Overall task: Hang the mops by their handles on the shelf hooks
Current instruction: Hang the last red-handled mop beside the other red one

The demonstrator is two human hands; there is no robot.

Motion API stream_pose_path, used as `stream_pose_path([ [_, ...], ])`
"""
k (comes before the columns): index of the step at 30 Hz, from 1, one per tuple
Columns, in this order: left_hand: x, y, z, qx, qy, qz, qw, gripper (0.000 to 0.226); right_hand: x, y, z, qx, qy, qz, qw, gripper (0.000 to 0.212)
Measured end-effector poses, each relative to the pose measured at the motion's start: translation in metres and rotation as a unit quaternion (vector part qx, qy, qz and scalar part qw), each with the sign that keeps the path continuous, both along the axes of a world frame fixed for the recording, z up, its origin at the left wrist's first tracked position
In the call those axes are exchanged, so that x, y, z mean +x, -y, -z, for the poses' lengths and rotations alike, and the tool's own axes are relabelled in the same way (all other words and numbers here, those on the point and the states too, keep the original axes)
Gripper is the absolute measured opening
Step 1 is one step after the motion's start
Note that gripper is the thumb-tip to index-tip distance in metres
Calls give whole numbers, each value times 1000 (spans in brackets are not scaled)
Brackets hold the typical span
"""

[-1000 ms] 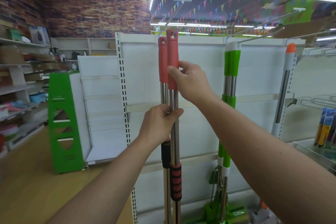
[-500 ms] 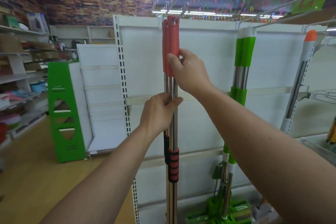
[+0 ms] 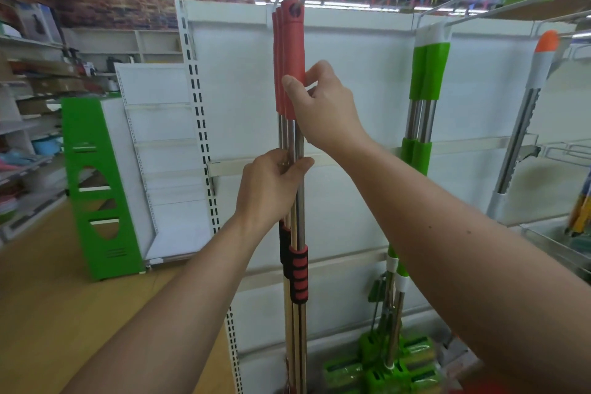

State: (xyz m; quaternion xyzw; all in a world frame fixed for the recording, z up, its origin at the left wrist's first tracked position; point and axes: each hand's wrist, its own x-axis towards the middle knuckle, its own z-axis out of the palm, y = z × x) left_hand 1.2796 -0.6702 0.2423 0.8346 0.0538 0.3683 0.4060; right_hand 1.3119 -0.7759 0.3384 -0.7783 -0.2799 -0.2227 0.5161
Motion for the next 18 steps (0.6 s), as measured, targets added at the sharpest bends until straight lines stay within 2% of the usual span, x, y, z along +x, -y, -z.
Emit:
stream_pose_path([
  [3, 1, 1, 2, 2, 3, -5, 1000, 43, 0, -4, 4, -17, 41, 48, 998, 33],
  [10, -3, 3, 5, -7, 9, -2, 1000, 45, -2, -10, 11, -16, 39, 55, 998, 30],
  [14, -10, 6, 4, 2, 8, -12, 1000, 51, -5, -8, 19, -9, 13, 42, 999, 30],
  [18, -17, 9, 5, 20, -2, -36, 999, 42, -10, -3, 34, 2, -18, 19, 1000, 29],
])
